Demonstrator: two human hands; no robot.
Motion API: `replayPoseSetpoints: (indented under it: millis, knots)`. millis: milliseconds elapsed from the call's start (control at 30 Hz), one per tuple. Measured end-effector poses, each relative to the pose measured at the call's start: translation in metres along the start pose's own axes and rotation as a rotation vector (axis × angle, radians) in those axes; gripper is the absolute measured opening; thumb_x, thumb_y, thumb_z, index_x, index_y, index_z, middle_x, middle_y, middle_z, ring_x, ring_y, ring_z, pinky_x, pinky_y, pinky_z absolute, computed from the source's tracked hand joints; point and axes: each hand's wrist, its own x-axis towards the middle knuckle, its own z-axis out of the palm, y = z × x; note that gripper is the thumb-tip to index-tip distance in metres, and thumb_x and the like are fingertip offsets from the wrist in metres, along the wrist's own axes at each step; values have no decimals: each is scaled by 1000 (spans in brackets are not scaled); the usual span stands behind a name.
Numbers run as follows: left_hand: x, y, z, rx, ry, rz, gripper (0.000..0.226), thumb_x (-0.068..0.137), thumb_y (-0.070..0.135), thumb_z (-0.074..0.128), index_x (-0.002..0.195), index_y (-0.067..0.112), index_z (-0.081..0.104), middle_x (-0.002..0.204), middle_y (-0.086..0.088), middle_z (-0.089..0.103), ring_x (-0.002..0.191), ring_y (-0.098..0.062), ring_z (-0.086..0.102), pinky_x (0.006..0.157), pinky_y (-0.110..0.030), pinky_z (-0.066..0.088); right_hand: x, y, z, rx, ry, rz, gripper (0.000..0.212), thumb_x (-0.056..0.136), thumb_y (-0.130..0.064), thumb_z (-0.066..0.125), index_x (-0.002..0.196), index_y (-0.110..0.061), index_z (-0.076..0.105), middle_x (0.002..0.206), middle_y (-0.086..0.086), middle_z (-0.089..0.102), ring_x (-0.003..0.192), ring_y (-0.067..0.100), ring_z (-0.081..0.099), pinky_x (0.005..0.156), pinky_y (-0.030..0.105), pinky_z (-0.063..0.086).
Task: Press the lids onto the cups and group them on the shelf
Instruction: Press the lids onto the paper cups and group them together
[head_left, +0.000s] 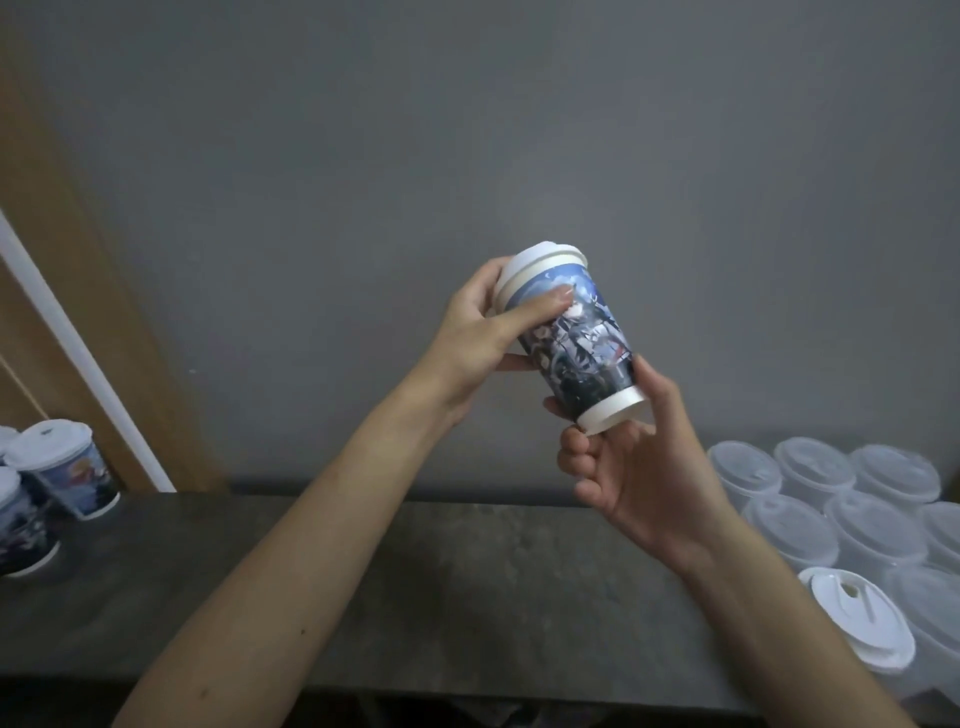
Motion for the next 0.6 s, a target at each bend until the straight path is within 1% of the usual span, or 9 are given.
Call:
replayPoseSetpoints:
  millis: [67, 133, 167, 267, 333, 367, 433, 500, 600]
  knots:
    - [-3, -6, 4, -19, 45, 2, 37, 90, 22, 76, 123, 14, 62, 101, 0, 71, 84, -13, 70, 67, -34, 59, 8, 4, -4, -155, 218, -186, 59, 93, -58, 53, 117, -5, 58, 72, 13, 58, 53, 17, 56, 44, 30, 54]
    - [-9, -16, 9, -39, 100, -38, 35, 92, 40, 71, 119, 19, 67, 102, 1, 74, 88, -16, 72, 76, -41, 62, 11, 2, -9, -342, 449, -484, 42, 97, -47, 65, 118, -13, 57, 89, 11, 61, 65, 17, 59, 49, 34, 57]
    - [-14, -22, 12, -56, 127, -95, 39, 94, 52, 62, 116, 22, 70, 102, 1, 76, 89, -20, 74, 81, -44, 62, 11, -1, -12, -400, 501, -599, 36, 94, -45, 71, 115, -19, 58, 96, 6, 64, 73, 15, 62, 52, 34, 58]
    - [-19, -41, 12, -127, 173, -361, 68, 98, 71, 31, 115, 22, 74, 105, -9, 78, 90, -36, 76, 87, -45, 58, 13, -12, -15, -617, 557, -801, 39, 79, -57, 76, 104, -31, 62, 105, -6, 64, 90, 1, 64, 72, 18, 53]
    - [-19, -54, 11, -231, 118, -477, 74, 97, 74, 26, 121, 22, 73, 113, -10, 76, 103, -34, 73, 85, -48, 59, 20, -14, -9, -798, 578, -852, 40, 72, -64, 74, 98, -37, 60, 105, -11, 57, 93, -5, 59, 77, 8, 44]
    - [-19, -59, 12, -299, 95, -504, 71, 98, 72, 28, 122, 23, 72, 116, -10, 75, 109, -33, 71, 85, -51, 59, 25, -13, -6, -814, 571, -858, 41, 72, -62, 77, 98, -37, 59, 105, -12, 57, 94, -5, 60, 78, 9, 44]
    - [-21, -70, 16, -452, 90, -526, 60, 100, 64, 34, 115, 22, 75, 119, -10, 74, 116, -34, 66, 96, -58, 54, 32, -12, -1, -751, 555, -876, 48, 75, -49, 88, 106, -28, 58, 103, -14, 63, 94, -2, 64, 78, 16, 48]
    - [-23, -78, 15, -682, 90, -523, 60, 101, 60, 35, 114, 17, 75, 122, -15, 72, 119, -38, 64, 105, -61, 47, 37, -10, 2, -744, 547, -947, 55, 75, -39, 92, 112, -20, 56, 101, -13, 67, 92, -1, 66, 77, 17, 50]
    - [-27, -83, 10, -1015, 73, -468, 65, 102, 56, 30, 123, 7, 67, 123, -21, 70, 119, -37, 60, 95, -51, 48, 42, -3, 8, -881, 457, -976, 56, 74, -39, 92, 112, -18, 57, 96, -14, 68, 88, -1, 67, 73, 16, 51]
